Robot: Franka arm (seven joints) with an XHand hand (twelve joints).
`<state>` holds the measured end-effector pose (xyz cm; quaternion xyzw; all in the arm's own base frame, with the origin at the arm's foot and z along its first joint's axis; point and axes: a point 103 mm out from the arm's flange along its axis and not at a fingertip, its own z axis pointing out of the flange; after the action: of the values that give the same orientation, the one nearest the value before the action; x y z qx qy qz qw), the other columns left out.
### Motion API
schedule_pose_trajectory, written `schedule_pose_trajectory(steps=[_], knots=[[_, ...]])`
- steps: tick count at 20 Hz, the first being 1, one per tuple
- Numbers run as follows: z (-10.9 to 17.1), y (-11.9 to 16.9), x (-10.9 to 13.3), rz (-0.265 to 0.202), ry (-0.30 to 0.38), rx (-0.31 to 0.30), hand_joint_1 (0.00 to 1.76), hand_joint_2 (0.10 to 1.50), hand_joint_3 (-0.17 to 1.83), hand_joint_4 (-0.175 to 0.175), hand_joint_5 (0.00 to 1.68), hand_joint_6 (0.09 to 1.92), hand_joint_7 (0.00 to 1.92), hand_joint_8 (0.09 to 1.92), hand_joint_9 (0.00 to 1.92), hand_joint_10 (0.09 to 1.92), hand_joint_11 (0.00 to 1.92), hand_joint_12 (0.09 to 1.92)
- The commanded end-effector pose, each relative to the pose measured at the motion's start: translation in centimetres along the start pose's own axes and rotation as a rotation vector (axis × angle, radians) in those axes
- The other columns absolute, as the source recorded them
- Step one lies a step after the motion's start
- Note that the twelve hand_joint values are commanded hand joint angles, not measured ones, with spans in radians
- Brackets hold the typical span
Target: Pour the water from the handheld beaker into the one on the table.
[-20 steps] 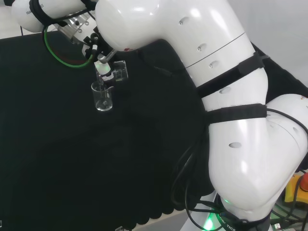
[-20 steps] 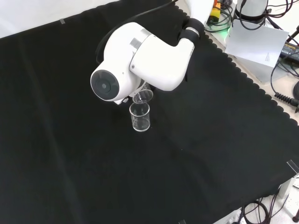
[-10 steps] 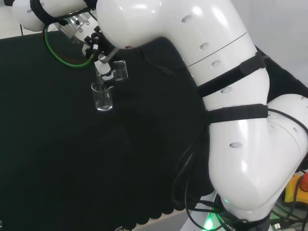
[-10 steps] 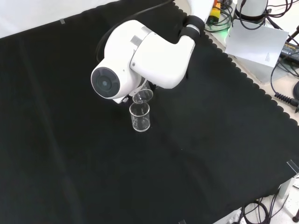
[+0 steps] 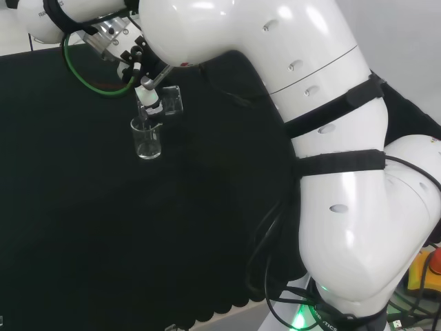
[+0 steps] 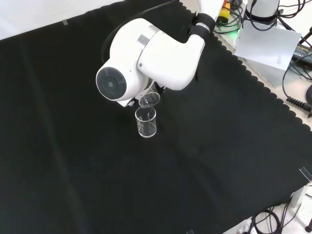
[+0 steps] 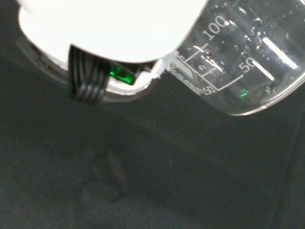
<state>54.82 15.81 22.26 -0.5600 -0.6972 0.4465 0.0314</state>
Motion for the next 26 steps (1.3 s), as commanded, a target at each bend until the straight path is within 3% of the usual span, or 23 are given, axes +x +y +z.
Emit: schedule_pose_trajectory(steps=[1, 8, 21, 26], knots=[[-0.1, -0.1, 0.1, 0.0, 0.002, -0.006, 1.3, 0.59, 0.85, -0.175, 1.16, 0.92, 1.22, 0.9, 1.47, 0.84, 1.18, 0.75], [-0.2, -0.5, -0.8, -0.031, 0.062, -0.043, 1.3, 0.59, 0.85, -0.175, 1.16, 0.92, 1.22, 0.9, 1.47, 0.84, 1.18, 0.75], [0.4, -0.7, -2.4, -0.102, 0.266, -0.275, 1.3, 0.59, 0.85, -0.175, 1.16, 0.92, 1.22, 0.9, 1.47, 0.84, 1.18, 0.75], [1.8, -0.3, -3.7, -0.113, 0.326, -0.327, 1.3, 0.59, 0.84, -0.175, 1.16, 0.93, 1.22, 0.9, 1.46, 0.84, 1.19, 0.75]])
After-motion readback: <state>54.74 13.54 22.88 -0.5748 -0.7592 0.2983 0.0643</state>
